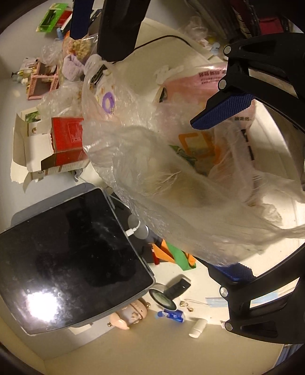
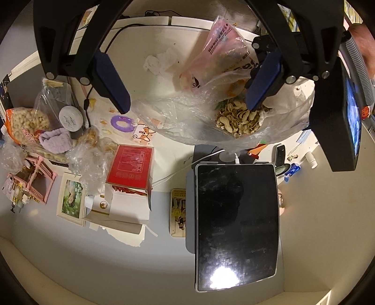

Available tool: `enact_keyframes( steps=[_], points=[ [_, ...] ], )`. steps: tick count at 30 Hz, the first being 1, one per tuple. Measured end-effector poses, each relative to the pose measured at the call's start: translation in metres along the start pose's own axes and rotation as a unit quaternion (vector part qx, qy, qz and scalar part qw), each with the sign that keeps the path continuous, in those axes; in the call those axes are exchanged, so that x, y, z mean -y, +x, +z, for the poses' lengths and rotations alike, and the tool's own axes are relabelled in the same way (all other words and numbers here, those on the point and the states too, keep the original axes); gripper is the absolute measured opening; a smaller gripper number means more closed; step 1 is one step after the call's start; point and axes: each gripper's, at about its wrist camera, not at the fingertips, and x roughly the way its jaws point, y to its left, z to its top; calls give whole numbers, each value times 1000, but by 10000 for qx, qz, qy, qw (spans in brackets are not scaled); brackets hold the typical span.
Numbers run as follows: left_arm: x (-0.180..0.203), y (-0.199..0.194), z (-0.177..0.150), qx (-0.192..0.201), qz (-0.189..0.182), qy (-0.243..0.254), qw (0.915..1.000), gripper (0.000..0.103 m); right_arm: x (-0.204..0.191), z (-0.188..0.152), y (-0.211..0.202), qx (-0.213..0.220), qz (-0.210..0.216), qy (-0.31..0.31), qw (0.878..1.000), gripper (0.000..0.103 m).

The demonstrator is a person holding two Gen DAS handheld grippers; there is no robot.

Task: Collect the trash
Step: 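Close the left tool on the clear plastic bag, then lift the clear plastic bag off the desk with the left tool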

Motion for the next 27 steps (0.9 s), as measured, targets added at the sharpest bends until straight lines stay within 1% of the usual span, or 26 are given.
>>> enact_keyframes(
  steps=[6, 8, 10, 11, 12, 13, 14, 16, 17, 18, 19, 20, 21, 22, 27],
  points=[
    [2, 8, 0, 98, -115, 124, 9998, 96, 0, 2, 6, -20, -28, 33, 10000, 96],
    [4, 9, -1, 138, -118, 202, 9996, 88, 1, 1, 6, -16, -38, 52, 10000, 96],
    [5, 10, -1, 137, -90, 233, 9996, 73, 1, 1, 6, -8, -38, 70, 10000, 96],
    [5, 11, 0, 117, -98, 221, 9996, 68, 2, 1, 5, -4, -42, 72, 10000, 96],
    [5, 11, 0, 101, -118, 189, 9997, 60, 2, 1, 5, -3, -39, 70, 10000, 96],
    [4, 12, 0, 85, -155, 157, 9997, 53, 2, 1, 4, 9, -44, 75, 10000, 96],
    [3, 13, 0, 58, -216, 110, 9997, 49, 3, 0, 3, 19, -51, 78, 10000, 96],
    [0, 14, 0, 14, -332, 12, 9994, 36, 4, -1, 1, 33, -61, 87, 9999, 96],
    [0, 14, -1, 5, -374, -15, 9993, 32, 4, -1, 0, 38, -66, 96, 9999, 96],
    [0, 14, -1, 4, -389, -10, 9992, 23, 5, -2, -2, 52, -73, 109, 9999, 96],
    [0, 13, -1, 9, -397, 5, 9992, 17, 5, -2, -4, 62, -79, 116, 9999, 96],
    [0, 13, -2, 13, -408, 24, 9992, 15, 6, -3, -5, 74, -86, 126, 9999, 96],
    [1, 12, -2, 42, -420, 42, 9991, 9, 7, -4, -7, 85, -95, 134, 9998, 96],
    [0, 10, -1, 72, -418, 49, 9991, 6, 7, -4, -8, 91, -98, 136, 9998, 96],
    [-3, -6, 6, 348, -254, -57, 9991, 3, 10, -5, -16, 131, -119, 149, 9997, 96]
  ],
)
